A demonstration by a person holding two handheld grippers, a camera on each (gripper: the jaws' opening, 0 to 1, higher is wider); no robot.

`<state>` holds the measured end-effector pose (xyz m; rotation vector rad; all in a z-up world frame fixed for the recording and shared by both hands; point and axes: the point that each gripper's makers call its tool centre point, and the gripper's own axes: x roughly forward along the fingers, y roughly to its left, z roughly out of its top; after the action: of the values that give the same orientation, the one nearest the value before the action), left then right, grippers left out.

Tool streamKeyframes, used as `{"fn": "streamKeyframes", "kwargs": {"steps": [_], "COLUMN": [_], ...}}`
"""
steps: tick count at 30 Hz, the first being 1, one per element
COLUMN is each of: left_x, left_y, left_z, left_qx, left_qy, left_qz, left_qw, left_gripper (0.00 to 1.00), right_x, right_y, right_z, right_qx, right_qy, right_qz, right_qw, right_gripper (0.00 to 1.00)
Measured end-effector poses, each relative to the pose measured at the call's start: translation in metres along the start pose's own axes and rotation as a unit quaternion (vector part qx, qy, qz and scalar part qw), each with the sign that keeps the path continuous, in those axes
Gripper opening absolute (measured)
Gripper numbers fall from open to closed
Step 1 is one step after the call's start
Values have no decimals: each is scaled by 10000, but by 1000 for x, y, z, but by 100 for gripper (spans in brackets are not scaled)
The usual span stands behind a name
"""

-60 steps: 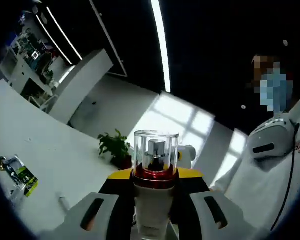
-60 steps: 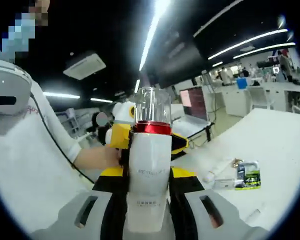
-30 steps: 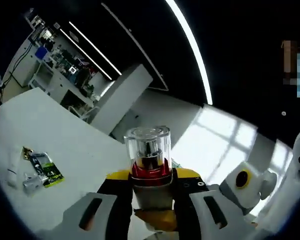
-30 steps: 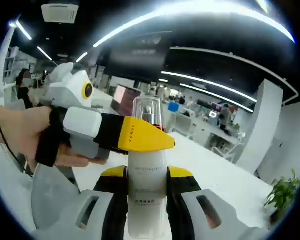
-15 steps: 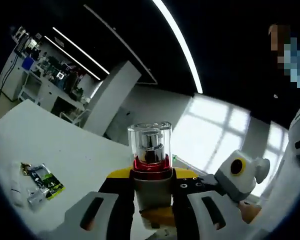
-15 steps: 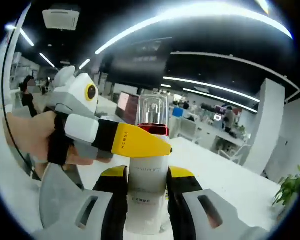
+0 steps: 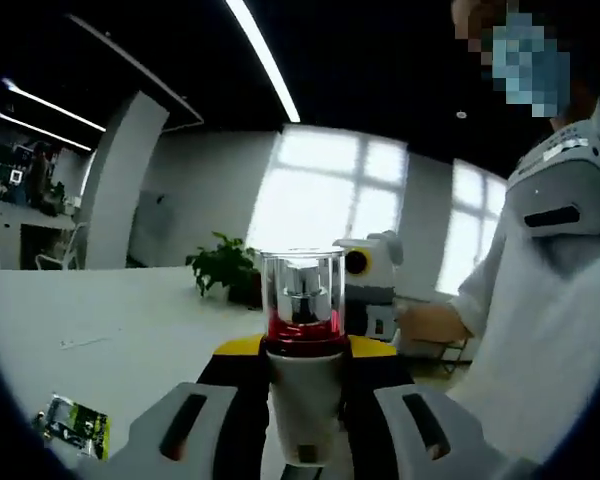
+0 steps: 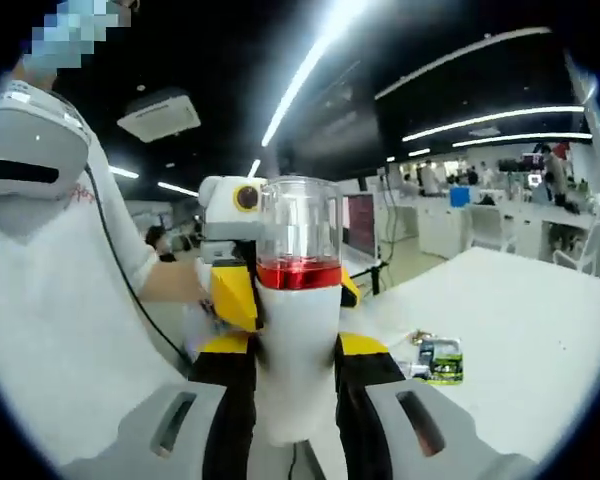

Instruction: Arrange the skincare products in the storage area until every visible bottle or jar stands upright without overlapping.

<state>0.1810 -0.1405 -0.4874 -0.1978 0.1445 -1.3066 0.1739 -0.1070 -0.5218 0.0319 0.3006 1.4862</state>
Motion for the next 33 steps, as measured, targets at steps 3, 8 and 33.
{"fn": "streamKeyframes", "kwargs": {"steps": [3,8,33], "left_x": [10,25,98], "left_y": [1,8,85], "left_z": [-10,-22,-102], "left_qx": [31,335,307], "left_qy": [114,344,1378], "left_qz": [-137,-294,-833], "left_qw": [9998,9984,9865], "left_gripper": [22,22,23], "right_x": [-5,-15,-46], "right_y": [-6,-18,-119], "right_z": [-10,-21,-104], "right_qx": [-79,-606,-923], "right_qy": [59,202,415], "right_qz": [83,1,-789], "right_qw": [9999,9980,9917], "right_gripper": [28,27,27]}}
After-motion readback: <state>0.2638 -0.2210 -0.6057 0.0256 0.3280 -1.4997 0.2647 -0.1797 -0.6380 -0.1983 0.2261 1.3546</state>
